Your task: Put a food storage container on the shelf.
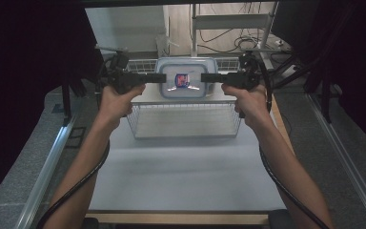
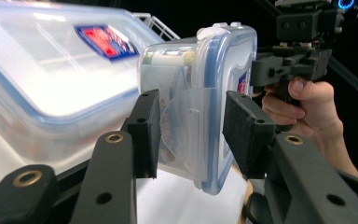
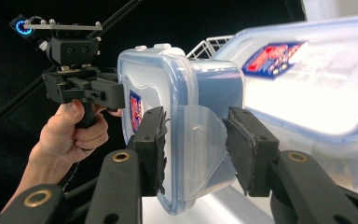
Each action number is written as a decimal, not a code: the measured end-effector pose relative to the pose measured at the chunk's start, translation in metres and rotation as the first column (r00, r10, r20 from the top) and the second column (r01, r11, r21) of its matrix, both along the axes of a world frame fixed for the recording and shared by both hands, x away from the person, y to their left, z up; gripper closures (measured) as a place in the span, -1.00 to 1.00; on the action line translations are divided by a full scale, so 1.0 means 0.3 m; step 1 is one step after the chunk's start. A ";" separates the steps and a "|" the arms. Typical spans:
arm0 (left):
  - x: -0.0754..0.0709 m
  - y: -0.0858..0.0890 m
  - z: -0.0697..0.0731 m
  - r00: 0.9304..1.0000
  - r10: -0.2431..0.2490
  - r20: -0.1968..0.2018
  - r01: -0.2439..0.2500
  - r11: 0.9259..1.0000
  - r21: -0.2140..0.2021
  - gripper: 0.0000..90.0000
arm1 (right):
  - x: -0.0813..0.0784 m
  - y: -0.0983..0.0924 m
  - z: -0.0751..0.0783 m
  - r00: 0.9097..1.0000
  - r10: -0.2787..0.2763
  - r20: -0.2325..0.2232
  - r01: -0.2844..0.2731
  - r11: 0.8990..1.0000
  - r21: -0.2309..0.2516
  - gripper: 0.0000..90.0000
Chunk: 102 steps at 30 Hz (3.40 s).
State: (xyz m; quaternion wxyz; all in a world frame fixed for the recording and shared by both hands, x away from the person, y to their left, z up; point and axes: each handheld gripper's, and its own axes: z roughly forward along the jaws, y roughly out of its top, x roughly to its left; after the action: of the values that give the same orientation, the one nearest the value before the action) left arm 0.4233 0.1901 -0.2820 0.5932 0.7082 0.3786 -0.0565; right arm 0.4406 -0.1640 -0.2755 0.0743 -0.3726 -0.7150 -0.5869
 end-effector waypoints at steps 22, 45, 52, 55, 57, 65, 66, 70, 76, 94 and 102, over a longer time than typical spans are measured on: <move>0.144 -0.024 0.017 0.997 0.064 -0.036 -0.067 0.995 -0.072 0.27 | 0.160 -0.015 0.056 0.999 -0.048 -0.019 0.048 0.999 0.021 0.29; 0.189 -0.033 -0.008 0.988 0.138 -0.067 -0.139 0.990 -0.012 0.20 | 0.202 0.008 0.021 0.992 -0.122 0.013 0.122 0.991 -0.060 0.16; 0.180 -0.050 -0.001 0.985 0.172 -0.020 -0.172 0.985 0.030 0.01 | 0.200 0.015 0.023 0.990 -0.133 0.049 0.136 0.988 -0.073 0.14; 0.166 -0.057 0.006 0.979 0.200 0.041 -0.203 0.976 0.077 -0.14 | 0.191 0.015 0.027 0.988 -0.133 0.082 0.140 0.986 -0.095 0.10; 0.154 -0.059 0.009 0.974 0.210 0.082 -0.218 0.971 0.102 -0.21 | 0.185 0.014 0.033 0.985 -0.134 0.108 0.147 0.982 -0.120 0.04; 0.115 -0.064 0.012 0.970 0.185 0.156 -0.206 0.970 0.130 -0.51 | 0.165 0.008 0.041 0.983 -0.109 0.149 0.130 0.981 -0.142 -0.23; 0.109 -0.066 0.013 0.970 0.181 0.164 -0.204 0.970 0.134 -0.54 | 0.159 0.010 0.041 0.982 -0.103 0.159 0.127 0.980 -0.151 -0.27; 0.073 -0.077 0.016 0.967 0.151 0.205 -0.186 0.969 0.165 -0.65 | 0.135 0.008 0.038 0.975 -0.086 0.204 0.126 0.973 -0.191 -0.41; 0.018 -0.081 0.017 0.959 0.129 0.252 -0.188 0.956 0.225 -0.79 | 0.099 0.002 0.013 0.966 -0.065 0.248 0.126 0.963 -0.238 -0.56; -0.133 -0.089 -0.077 0.952 0.049 0.303 -0.145 0.942 0.302 -0.89 | 0.005 -0.007 -0.038 0.957 -0.027 0.287 0.108 0.956 -0.272 -0.68; -0.175 -0.093 -0.141 0.952 0.038 0.304 -0.135 0.943 0.304 -0.90 | -0.047 0.000 -0.067 0.958 -0.007 0.285 0.092 0.954 -0.284 -0.68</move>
State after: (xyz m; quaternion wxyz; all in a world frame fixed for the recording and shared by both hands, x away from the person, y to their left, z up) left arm 0.3708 0.1622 -0.3242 0.5217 0.7782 0.3213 0.1381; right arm 0.4264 -0.1639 -0.2956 -0.0991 -0.3104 -0.7881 -0.5223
